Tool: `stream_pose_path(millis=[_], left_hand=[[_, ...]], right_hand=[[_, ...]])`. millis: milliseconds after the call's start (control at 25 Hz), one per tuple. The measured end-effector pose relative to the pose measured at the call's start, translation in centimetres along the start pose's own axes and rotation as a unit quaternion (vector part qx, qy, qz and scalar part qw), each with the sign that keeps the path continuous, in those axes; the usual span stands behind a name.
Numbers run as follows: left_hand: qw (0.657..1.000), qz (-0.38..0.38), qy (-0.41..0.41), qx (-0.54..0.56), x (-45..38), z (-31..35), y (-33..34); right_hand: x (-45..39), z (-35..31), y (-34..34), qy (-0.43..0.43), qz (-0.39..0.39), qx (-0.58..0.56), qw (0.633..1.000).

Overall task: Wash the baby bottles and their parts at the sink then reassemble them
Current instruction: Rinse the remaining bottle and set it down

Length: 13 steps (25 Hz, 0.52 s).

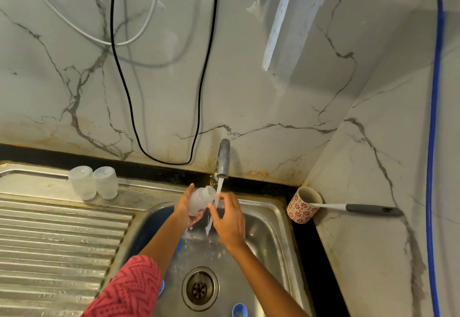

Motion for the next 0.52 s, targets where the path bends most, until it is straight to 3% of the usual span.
stream_pose_path(millis=[80, 200, 280, 360, 440, 520], left_hand=[[0.997, 0.005, -0.007, -0.077, 0.1, -0.6, -0.3], [0.992, -0.069, -0.013, -0.104, 0.5, -2.6, 0.0], [0.995, -0.085, 0.025, -0.051, 0.2, -2.9, 0.2], [0.998, -0.030, 0.037, -0.027, -0.3, -3.2, -0.1], [1.000, -0.013, 0.007, -0.011, -0.4, -4.1, -0.1], [0.998, -0.026, -0.057, -0.002, 0.1, -5.0, -0.5]], right_hand=[[-0.7, 0.4, 1.3, 0.002, -0.085, 0.006, 0.996], [-1.3, 3.1, 2.4, 0.179, -0.153, -0.027, 0.971], [-1.4, 3.4, 2.7, 0.235, -0.137, -0.107, 0.956], [-1.5, 2.7, 2.1, 0.158, -0.094, -0.080, 0.980], [-0.7, 2.7, 1.8, 0.125, -0.046, -0.095, 0.987], [0.5, 3.4, 2.7, 0.179, -0.050, -0.186, 0.965]])
Point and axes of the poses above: each hand's wrist, its own x-axis away from the middle knuckle, its own y-axis out of the palm, z = x × y, the point moved 7 cm from there along -x, towards the middle knuckle, and after that the axes turned 5 degrees about z, right-handed, at the moved point
